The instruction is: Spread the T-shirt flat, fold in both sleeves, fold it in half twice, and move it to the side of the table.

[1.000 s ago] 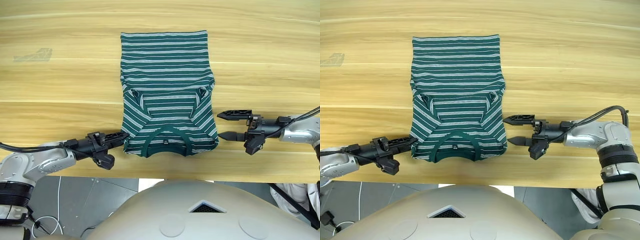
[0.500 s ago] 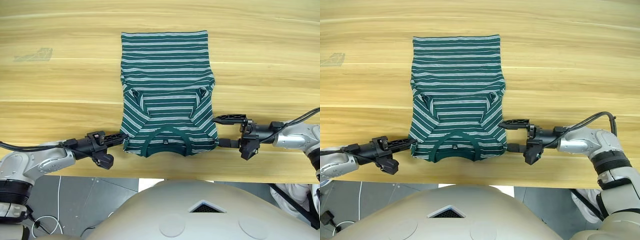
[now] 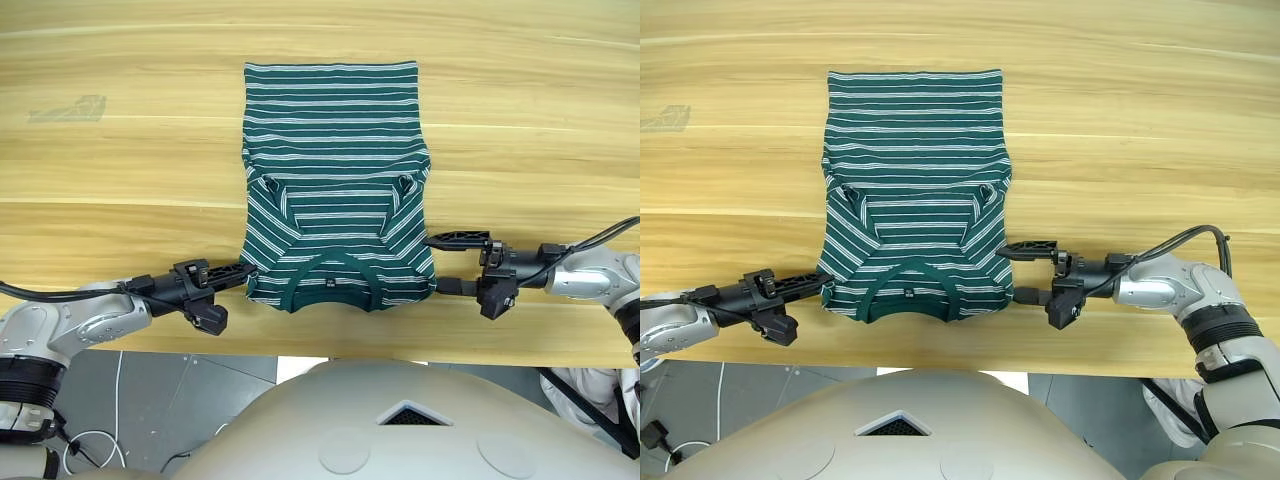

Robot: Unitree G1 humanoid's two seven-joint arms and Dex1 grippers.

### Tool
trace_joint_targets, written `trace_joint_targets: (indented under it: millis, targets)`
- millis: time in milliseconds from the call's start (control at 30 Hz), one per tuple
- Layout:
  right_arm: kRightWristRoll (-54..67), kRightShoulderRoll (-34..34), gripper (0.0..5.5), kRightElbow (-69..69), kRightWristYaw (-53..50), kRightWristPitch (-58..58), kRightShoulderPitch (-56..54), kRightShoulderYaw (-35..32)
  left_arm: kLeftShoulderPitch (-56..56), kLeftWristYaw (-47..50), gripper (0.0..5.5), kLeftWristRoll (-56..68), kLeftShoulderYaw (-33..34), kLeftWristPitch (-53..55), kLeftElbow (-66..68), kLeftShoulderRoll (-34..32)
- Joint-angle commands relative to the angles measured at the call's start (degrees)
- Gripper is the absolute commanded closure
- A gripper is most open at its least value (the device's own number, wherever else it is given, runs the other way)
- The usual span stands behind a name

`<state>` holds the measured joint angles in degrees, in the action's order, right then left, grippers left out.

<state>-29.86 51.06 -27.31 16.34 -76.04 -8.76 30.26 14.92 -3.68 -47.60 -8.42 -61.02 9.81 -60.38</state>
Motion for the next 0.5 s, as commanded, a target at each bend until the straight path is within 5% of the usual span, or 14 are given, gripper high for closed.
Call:
trace_joint_targets:
  millis: [33, 200, 500]
  targets:
    - [-3.9, 0.2, 1.52, -0.9, 4.0, 2.2, 1.7, 1.8, 0.7, 0.2, 5.50, -2.9, -1.8, 0.9, 1.1, 0.3]
    - [-2.9, 0.1, 2.11, -1.2, 4.9, 2.9, 1.7, 2.2, 0.6, 1.0, 5.50, -3.3, -2.2, 1.1, 1.4, 0.3]
    - [-2.5, 0.1, 3.93, -1.0, 5.6, 3.0, 1.7, 2.0, 0.0, 1.7, 5.50, -3.4, -2.7, 1.3, 1.4, 0.2]
